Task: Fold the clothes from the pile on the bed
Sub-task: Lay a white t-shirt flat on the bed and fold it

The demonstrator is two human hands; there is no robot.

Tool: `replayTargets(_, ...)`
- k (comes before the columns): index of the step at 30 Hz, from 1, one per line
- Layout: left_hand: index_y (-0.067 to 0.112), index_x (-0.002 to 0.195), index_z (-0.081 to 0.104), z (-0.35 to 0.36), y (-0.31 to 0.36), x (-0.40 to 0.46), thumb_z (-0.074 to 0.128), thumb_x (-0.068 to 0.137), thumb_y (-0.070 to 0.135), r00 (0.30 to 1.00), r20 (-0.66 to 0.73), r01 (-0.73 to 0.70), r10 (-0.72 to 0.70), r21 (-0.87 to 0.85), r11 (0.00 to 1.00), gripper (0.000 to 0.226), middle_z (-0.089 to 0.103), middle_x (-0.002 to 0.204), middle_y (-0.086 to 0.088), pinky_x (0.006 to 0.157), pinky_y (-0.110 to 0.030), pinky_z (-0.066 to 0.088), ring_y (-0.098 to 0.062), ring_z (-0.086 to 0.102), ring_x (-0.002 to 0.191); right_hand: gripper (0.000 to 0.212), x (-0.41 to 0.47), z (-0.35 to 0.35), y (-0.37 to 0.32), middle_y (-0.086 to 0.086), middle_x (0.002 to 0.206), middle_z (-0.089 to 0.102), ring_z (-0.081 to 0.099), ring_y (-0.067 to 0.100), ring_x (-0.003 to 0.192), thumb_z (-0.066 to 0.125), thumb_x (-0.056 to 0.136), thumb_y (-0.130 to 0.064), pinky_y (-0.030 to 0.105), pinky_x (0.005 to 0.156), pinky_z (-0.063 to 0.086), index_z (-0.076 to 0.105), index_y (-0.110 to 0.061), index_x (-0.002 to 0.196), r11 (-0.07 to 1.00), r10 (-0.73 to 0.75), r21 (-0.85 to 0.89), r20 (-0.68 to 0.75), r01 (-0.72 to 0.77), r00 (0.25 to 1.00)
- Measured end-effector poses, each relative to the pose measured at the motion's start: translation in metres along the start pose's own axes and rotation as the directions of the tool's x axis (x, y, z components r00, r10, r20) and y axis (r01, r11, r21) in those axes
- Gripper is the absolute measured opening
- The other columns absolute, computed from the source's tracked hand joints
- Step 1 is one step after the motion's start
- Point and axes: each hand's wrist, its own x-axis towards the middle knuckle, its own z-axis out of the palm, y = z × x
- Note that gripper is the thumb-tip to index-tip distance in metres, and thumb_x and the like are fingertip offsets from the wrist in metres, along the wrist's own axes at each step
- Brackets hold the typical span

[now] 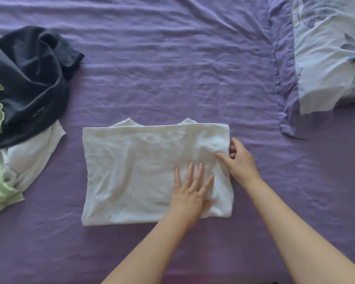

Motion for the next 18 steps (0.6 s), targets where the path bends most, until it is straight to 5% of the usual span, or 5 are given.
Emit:
replayTargets(6,0.022,0.144,0.037,-0.031,0.009,-0.011,0.048,0.096,0.037,0.961,-0.139,0.104,-0.238,-0.619,0.779,0.051,0.028,0.154,-0.007,0.115,-0.033,0.016,-0.022,0.024,0.142,0.037,-0.013,-0.012,-0.022,-0.007,0.098,0.065,0.061,0.005,0.082,0.074,0.078,-0.019,0.017,0.073,0.049,0.058,-0.022,0.112,0.972,-0.064,0.229,0.065,0.047,0.996)
replayTargets(8,0.022,0.14,0.043,-0.052,0.009,-0.01,0.055,0.094,0.033,0.905,0.015,0.179,-0.426,-0.921,0.346,0.049,0.047,0.142,-0.001,0.108,-0.027,0.033,-0.014,0.045,0.129,0.033,-0.02,-0.011,-0.034,-0.003,0.1,0.067,0.064,0.011,0.084,0.07,0.083,-0.017,0.023,0.071,0.051,0.059,-0.021,0.114,0.949,-0.081,0.314,0.16,0.028,0.984)
replayTargets(11,0.029,0.13,0.051,-0.074,-0.001,-0.004,0.058,0.088,0.046,0.864,0.298,0.167,-0.405,-0.93,-0.327,0.046,0.06,0.12,0.006,0.086,-0.031,0.05,-0.013,0.059,0.105,0.031,-0.03,-0.006,-0.053,-0.001,0.115,0.065,0.066,0.011,0.097,0.053,0.094,-0.016,0.029,0.064,0.056,0.053,-0.031,0.122,0.769,-0.101,0.604,0.437,-0.209,0.894)
replayTargets(15,0.025,0.118,0.057,-0.082,-0.021,-0.003,0.07,0.084,0.029,0.83,0.198,0.068,-0.521,-0.964,-0.257,0.037,0.067,0.111,0.005,0.081,-0.02,0.048,-0.009,0.063,0.103,0.048,-0.026,0.002,-0.071,-0.003,0.13,0.055,0.057,0.014,0.116,0.04,0.095,0.001,0.03,0.089,0.053,0.044,-0.033,0.129,0.725,-0.219,0.639,0.567,-0.257,0.794)
replayTargets(18,0.023,0.13,0.049,-0.082,-0.03,-0.002,0.068,0.084,0.011,0.784,0.184,0.122,-0.592,-0.982,-0.143,0.051,0.063,0.116,0.007,0.091,-0.021,0.048,-0.007,0.058,0.108,0.059,-0.013,0.004,-0.086,-0.007,0.129,0.051,0.051,0.014,0.118,0.044,0.087,0.011,0.027,0.101,0.041,0.041,-0.031,0.129,0.896,-0.378,0.394,0.428,0.207,0.821)
